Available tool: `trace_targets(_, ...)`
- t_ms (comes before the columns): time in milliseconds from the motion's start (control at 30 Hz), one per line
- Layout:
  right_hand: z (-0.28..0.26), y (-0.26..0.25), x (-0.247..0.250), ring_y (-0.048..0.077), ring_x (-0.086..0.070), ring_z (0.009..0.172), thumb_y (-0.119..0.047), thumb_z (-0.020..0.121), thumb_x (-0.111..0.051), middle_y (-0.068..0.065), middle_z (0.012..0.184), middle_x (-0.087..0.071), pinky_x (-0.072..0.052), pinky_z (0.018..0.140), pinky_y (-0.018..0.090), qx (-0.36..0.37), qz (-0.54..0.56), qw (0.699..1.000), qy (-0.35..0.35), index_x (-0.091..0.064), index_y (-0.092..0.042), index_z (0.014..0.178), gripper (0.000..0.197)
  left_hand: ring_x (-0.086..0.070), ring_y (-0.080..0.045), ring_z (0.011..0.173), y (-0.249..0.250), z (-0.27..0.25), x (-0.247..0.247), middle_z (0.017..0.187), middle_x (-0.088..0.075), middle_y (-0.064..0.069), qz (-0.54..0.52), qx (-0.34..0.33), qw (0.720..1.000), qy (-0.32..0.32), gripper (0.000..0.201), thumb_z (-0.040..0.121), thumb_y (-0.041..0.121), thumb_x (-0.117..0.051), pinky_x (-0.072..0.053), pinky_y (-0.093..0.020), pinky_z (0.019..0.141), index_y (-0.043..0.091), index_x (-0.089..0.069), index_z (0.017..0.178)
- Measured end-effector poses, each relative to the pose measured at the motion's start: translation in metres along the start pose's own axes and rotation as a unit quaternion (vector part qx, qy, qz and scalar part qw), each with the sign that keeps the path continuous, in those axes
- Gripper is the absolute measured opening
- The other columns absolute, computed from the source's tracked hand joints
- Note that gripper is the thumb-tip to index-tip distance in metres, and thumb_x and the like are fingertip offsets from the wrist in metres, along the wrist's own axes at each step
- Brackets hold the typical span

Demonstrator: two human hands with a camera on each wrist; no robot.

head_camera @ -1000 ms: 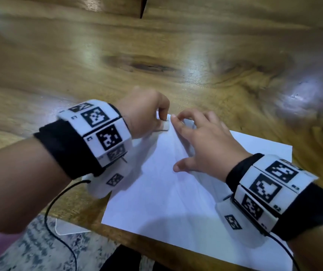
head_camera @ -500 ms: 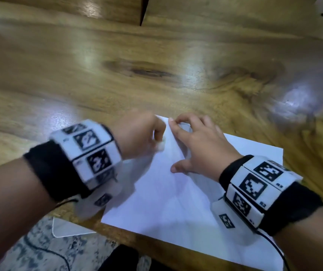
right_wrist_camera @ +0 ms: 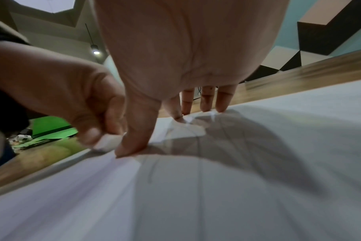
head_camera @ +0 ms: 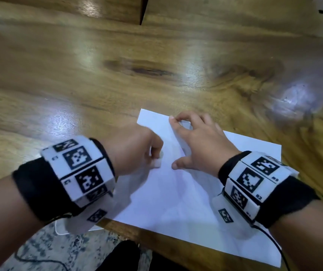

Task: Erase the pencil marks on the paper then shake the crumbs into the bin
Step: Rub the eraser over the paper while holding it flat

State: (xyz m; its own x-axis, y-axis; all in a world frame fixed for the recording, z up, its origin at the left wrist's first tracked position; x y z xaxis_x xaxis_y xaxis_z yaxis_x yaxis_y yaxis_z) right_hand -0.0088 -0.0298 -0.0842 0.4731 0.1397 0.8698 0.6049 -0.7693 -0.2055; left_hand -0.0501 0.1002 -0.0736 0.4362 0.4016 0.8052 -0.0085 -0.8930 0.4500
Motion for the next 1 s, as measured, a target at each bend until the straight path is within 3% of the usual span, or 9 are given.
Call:
trace_targets(133,0.000,0.000,0.000,0.018,-0.012,0.129,-0.058,0.073,-0.067,-0.011,0.148,-0.010,-0.020,0.105,0.031,-0.002,0.001,1.000,-0.001,-0.005,-0.029,0.151,0.104,-0.049,-0.012,0.064,0.000,0.018,0.020,0.055,-0.049,0.013,-0.026,0.035,0.998,0.034,0.010,0.073,0.028,-0.070,-0.031,-0.025,0.055,0.020,-0.068,0.080)
trace_targets(233,0.001,0.001,0.000,0.018,-0.011,0.130,-0.058,0.073,-0.068,-0.012,0.147,-0.009,-0.019,0.106,0.030,-0.003,0.006,1.000,-0.001,-0.005,-0.031,0.151,0.104,-0.049,-0.013,0.063,0.003,0.036,0.032,0.056,-0.048,0.013,-0.030,0.051,0.995,0.078,0.010,0.074,0.026,-0.070,-0.033,-0.024,0.055,0.018,-0.067,0.080)
trace_targets(333,0.001,0.002,-0.001,0.017,-0.010,0.128,-0.059,0.073,-0.067,-0.012,0.147,-0.009,-0.018,0.106,0.031,-0.001,0.007,1.000,0.001,-0.005,-0.031,0.151,0.104,-0.052,-0.007,0.058,-0.001,0.018,0.015,0.054,-0.053,0.012,-0.018,0.014,1.000,0.012,0.015,0.070,0.024,-0.073,-0.033,-0.005,0.049,0.023,-0.063,0.059)
trace_targets(400,0.000,0.002,-0.001,0.017,-0.010,0.128,-0.059,0.073,-0.067,-0.012,0.147,-0.009,-0.018,0.107,0.031,0.003,0.008,1.000,0.004,-0.005,-0.031,0.151,0.104,-0.052,0.000,0.054,-0.005,0.007,0.005,0.054,-0.056,0.013,-0.017,0.020,0.998,-0.055,0.011,0.066,0.025,-0.077,-0.034,-0.004,0.049,0.022,-0.067,0.063)
trace_targets(500,0.000,0.002,0.000,0.017,-0.011,0.129,-0.061,0.071,-0.068,-0.012,0.147,-0.010,-0.018,0.108,0.032,0.001,0.008,1.000,0.008,-0.006,-0.031,0.151,0.106,-0.053,-0.009,0.061,-0.009,0.020,0.021,0.062,-0.061,0.006,-0.030,0.041,0.998,0.026,0.014,0.068,0.028,-0.075,-0.038,-0.017,0.055,0.018,-0.072,0.078)
trace_targets(600,-0.001,-0.001,-0.002,0.018,-0.012,0.127,-0.066,0.066,-0.068,-0.011,0.146,-0.009,-0.019,0.108,0.033,-0.001,-0.008,1.000,0.008,-0.004,-0.030,0.151,0.112,-0.052,-0.015,0.062,-0.007,0.032,0.031,0.062,-0.057,0.002,-0.024,0.044,0.994,0.095,0.012,0.072,0.025,-0.073,-0.031,-0.023,0.053,0.014,-0.067,0.074)
trace_targets(700,-0.002,-0.002,-0.005,0.017,-0.009,0.124,-0.068,0.064,-0.068,-0.011,0.146,-0.008,-0.016,0.107,0.032,-0.002,-0.016,1.000,0.007,-0.002,-0.027,0.151,0.117,-0.047,-0.008,0.055,-0.008,0.011,0.014,0.058,-0.053,0.009,0.003,0.012,0.999,0.040,0.011,0.071,0.025,-0.073,-0.029,-0.009,0.046,0.017,-0.066,0.066)
trace_targets(800,-0.003,-0.003,-0.004,0.018,-0.010,0.126,-0.070,0.064,-0.067,-0.010,0.146,-0.007,-0.016,0.108,0.032,-0.002,-0.023,1.000,0.004,0.001,-0.025,0.151,0.119,-0.048,-0.001,0.056,-0.011,-0.008,0.001,0.061,-0.055,0.012,0.000,0.022,0.999,-0.048,0.010,0.069,0.024,-0.074,-0.029,-0.003,0.049,0.017,-0.070,0.074)
trace_targets(1000,-0.003,-0.006,-0.002,0.020,-0.014,0.128,-0.070,0.062,-0.068,-0.009,0.146,-0.008,-0.018,0.107,0.033,-0.005,-0.031,0.999,0.009,-0.002,-0.024,0.151,0.120,-0.056,-0.018,0.071,-0.011,0.024,0.029,0.069,-0.059,0.000,-0.041,0.079,0.992,0.090,0.018,0.072,0.024,-0.073,-0.039,-0.021,0.063,0.013,-0.069,0.086)
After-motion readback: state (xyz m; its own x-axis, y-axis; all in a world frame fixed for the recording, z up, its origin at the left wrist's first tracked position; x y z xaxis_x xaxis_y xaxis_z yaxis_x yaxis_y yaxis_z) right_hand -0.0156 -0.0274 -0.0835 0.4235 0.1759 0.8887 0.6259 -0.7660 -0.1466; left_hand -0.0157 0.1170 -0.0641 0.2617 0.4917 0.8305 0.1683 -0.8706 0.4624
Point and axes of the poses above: each hand's wrist, its own z-axis towards the middle knuckle, its own x-axis out of the back of the hand, y = z × x, the point moved 4 cm from there along z, towards the middle knuckle
